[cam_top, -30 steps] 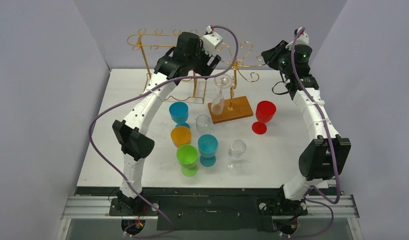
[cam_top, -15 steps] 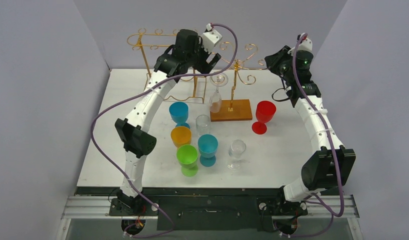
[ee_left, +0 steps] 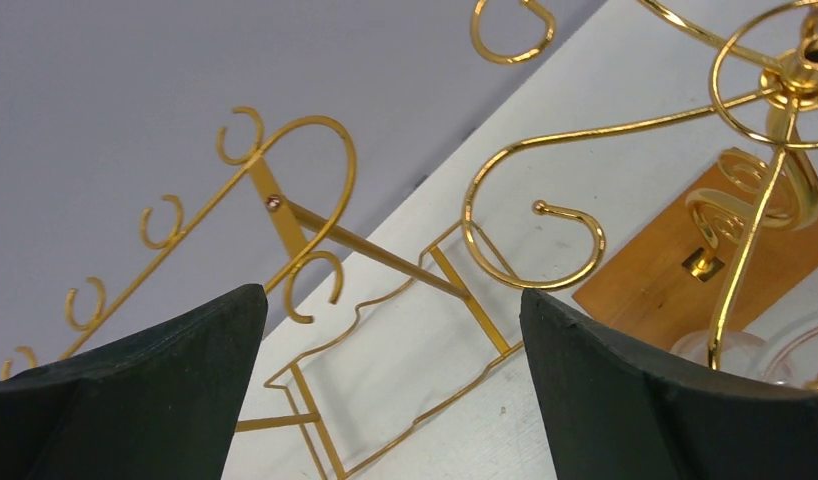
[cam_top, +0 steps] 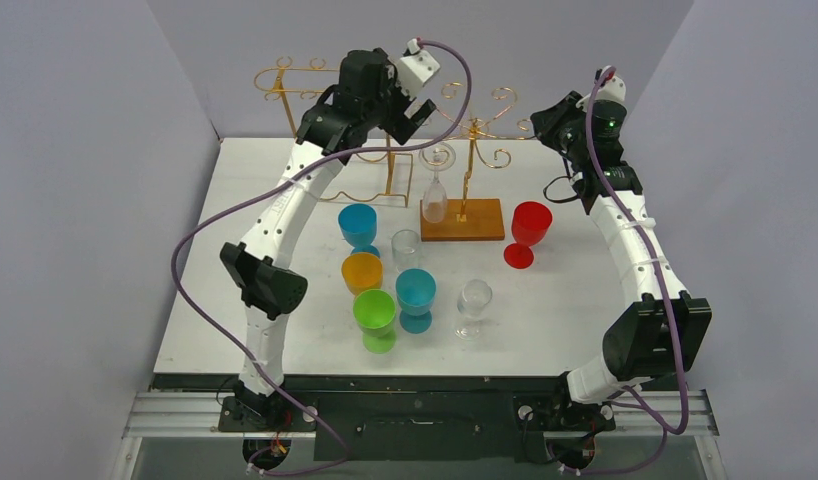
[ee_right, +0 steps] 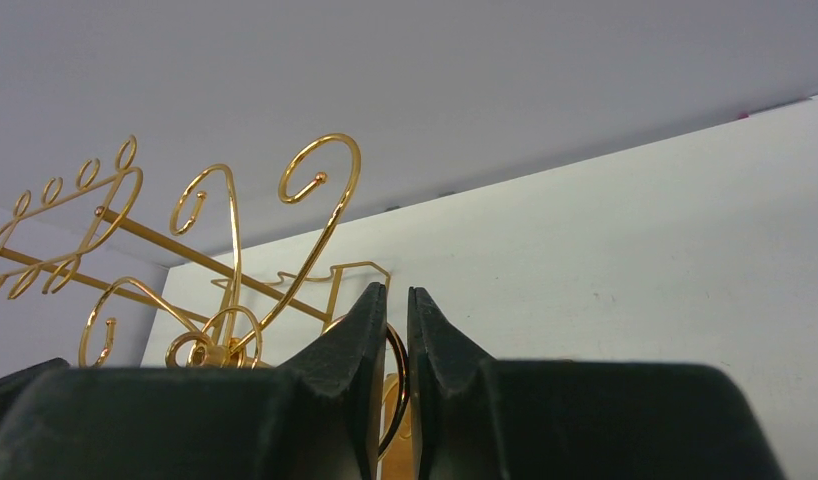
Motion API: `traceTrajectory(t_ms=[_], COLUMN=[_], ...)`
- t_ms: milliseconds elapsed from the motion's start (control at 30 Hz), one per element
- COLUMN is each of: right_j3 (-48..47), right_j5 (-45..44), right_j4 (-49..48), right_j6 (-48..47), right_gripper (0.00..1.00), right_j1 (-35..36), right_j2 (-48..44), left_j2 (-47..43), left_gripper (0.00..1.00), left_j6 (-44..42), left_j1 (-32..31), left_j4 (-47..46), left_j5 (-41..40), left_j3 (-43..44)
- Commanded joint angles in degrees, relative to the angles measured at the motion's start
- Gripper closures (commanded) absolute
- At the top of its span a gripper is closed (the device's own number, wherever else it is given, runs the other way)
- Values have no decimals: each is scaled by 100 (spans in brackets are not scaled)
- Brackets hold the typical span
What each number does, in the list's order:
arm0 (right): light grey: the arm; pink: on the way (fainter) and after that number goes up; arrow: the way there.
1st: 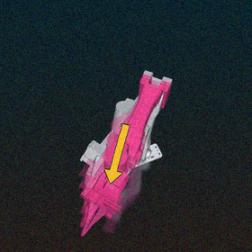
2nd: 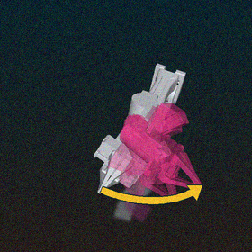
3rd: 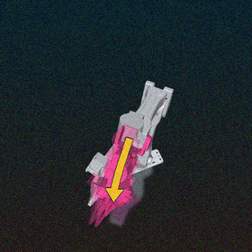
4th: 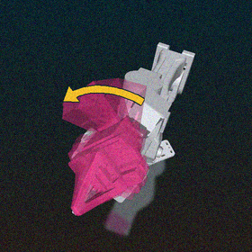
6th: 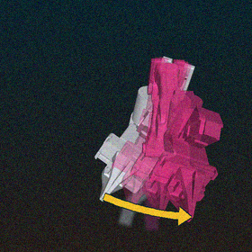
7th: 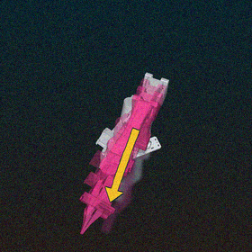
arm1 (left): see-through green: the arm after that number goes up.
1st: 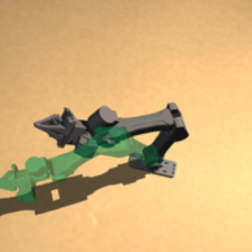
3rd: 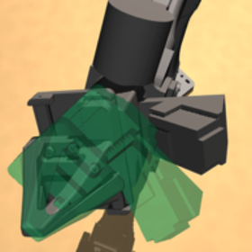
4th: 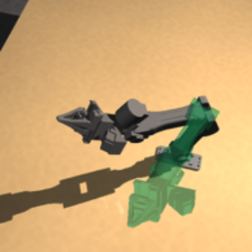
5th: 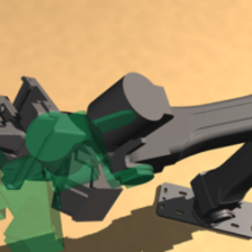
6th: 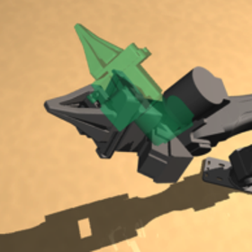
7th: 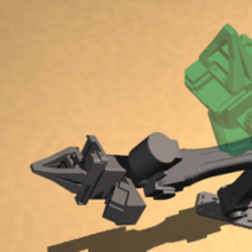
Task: Place the wine glass upside down on the wine glass rack
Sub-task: Adjust the wine rack at the center of the board.
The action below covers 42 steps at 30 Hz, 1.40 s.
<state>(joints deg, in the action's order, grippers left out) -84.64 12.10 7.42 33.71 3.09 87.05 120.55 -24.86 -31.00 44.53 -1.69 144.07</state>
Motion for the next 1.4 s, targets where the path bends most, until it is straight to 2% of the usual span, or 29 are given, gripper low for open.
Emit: traceTrajectory(t_ms=[0, 200, 433, 500, 667, 733, 867, 1367], right_j3=[-94, -153, -76, -59, -45, -36, 9, 424], right_j5=[-173, -189, -234, -247, -294, -316, -376, -630], right_j4=[565, 615, 614, 608, 626, 651, 691, 808], right_j6=[-106, -94, -26, -12, -9, -25, -33, 6], right_gripper=[94, 93, 93, 93, 93, 93, 93, 95], right_j1=[33, 41, 68, 98, 160, 172, 190, 394], right_j2=[-38, -62, -108, -108, -122, -127, -176, -441], left_j2=[-606, -852, -807, -671, -298, -215, -24, 530], left_gripper=[4, 4, 3, 0, 21, 26, 27, 42], left_j6=[-194, 274, 1530, 1859, 2448, 2602, 2602, 2383], left_j1=[68, -79, -862, -1017, -1047, -1047, -1077, -1272], left_j4=[-836, -884, 110, 200, 109, 43, -23, -115], left_j5=[-487, -408, 691, 950, 1250, 1299, 1347, 611], left_j3=[358, 517, 537, 614, 862, 843, 842, 965])
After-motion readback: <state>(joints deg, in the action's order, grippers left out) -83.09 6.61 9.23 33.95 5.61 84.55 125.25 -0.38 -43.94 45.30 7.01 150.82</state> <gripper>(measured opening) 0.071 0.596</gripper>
